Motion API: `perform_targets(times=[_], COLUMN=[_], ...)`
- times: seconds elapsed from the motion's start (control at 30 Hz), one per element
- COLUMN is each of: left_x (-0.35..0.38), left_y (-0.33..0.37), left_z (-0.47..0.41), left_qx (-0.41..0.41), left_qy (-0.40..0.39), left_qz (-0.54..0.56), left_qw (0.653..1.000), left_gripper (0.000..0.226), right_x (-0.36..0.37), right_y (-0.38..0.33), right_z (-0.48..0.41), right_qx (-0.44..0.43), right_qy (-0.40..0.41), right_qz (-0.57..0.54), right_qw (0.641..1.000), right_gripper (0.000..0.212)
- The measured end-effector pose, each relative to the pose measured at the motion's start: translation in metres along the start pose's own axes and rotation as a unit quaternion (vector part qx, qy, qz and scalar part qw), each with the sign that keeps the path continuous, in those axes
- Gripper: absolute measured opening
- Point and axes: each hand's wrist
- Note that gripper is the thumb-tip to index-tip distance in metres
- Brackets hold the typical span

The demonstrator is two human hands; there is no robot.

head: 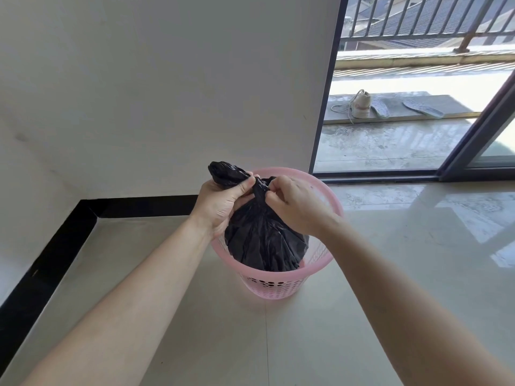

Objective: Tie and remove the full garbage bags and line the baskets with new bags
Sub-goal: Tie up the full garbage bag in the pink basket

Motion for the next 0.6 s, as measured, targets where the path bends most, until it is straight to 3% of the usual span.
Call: perform_targets(times=[0.1, 0.23, 0.37, 0.43, 0.53, 0.6], left_x=[0.002, -0.016, -0.024, -0.023, -0.021, -0.016], left_y=[-0.003, 0.001, 0.001, 0.003, 0.014, 0.025], left_z=[-0.001, -0.011, -0.014, -0.015, -0.015, -0.012], left_qx=[0.006, 0.006, -0.009, 0.029, 0.181, 0.334], left_qy=[0.043, 0.143, 0.170, 0.185, 0.200, 0.188], left_qz=[-0.012, -0.028, -0.052, -0.159, -0.382, -0.455], left_qw=[0.999, 0.989, 0.984, 0.969, 0.884, 0.803], left_gripper=[0.009, 0.011, 0.014, 0.033, 0.089, 0.103], right_x=[0.005, 0.000, 0.004, 0.004, 0.003, 0.005], right_y=[0.009, 0.038, 0.040, 0.041, 0.047, 0.046], right_z=[0.003, 0.015, 0.023, 0.021, 0.017, 0.015], right_qx=[-0.031, 0.003, -0.025, -0.011, 0.012, 0.014], right_qy=[-0.017, -0.051, -0.038, -0.014, -0.002, -0.001], right_qz=[0.038, 0.078, 0.068, 0.052, 0.046, 0.033], right_qw=[0.999, 0.996, 0.997, 0.999, 0.999, 0.999], right_gripper=[0.019, 0.016, 0.015, 0.011, 0.009, 0.009])
Point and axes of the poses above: each hand's wrist, its own z-axis away from the middle knuckle, its own x-axis out of the palm, y = z × x, and after that the axes turned 9 degrees about y, right-handed
